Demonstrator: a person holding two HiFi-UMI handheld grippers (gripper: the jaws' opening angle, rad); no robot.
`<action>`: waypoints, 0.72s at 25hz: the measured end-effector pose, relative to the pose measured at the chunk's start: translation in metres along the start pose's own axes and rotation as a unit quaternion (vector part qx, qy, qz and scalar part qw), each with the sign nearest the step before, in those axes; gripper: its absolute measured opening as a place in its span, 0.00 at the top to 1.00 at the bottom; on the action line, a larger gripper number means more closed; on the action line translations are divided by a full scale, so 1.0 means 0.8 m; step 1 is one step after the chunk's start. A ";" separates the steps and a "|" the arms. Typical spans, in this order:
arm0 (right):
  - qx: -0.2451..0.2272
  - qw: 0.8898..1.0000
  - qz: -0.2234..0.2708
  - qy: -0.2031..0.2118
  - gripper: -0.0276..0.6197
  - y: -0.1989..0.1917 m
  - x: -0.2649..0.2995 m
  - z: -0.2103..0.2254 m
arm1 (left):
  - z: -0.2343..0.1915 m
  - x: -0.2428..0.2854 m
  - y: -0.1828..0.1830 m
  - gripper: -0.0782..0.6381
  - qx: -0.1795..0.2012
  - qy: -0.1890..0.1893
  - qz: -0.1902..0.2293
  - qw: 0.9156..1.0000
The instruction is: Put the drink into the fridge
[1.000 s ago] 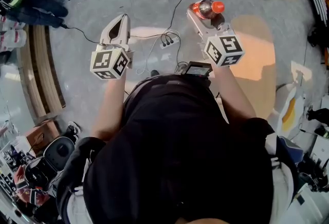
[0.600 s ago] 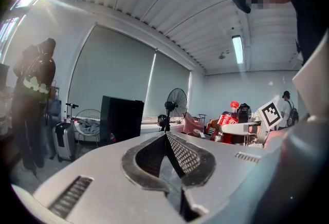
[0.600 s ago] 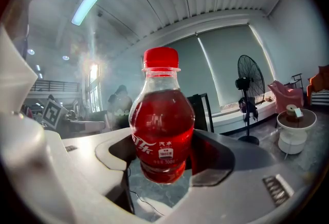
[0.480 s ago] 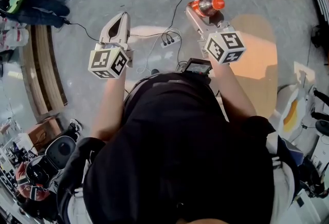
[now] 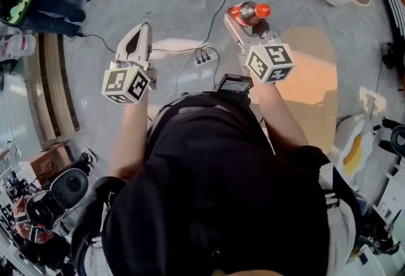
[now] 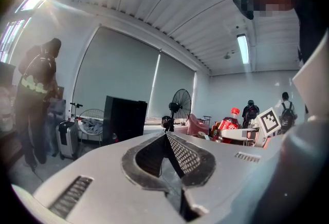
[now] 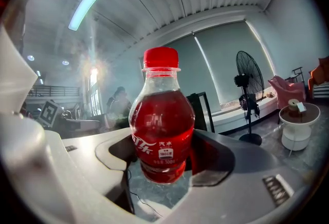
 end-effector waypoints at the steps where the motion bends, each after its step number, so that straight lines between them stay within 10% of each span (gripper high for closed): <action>1: 0.008 1.000 -0.001 0.003 0.49 0.001 0.001 0.001 | -0.001 -0.001 0.002 0.87 -0.012 0.003 0.001 1.000; 18: 0.032 0.998 -0.023 0.039 0.49 -0.004 0.063 0.004 | -0.063 0.011 -0.020 0.87 -0.051 0.051 -0.013 0.997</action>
Point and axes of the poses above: the fingertips, and each gripper's own axes: x forward along the fingers, z to its right, y out of its top, the point moved 5 cm from there along -x, backward along the fingers, and after that the axes turned 15 degrees about x, right-handed, at the moved point
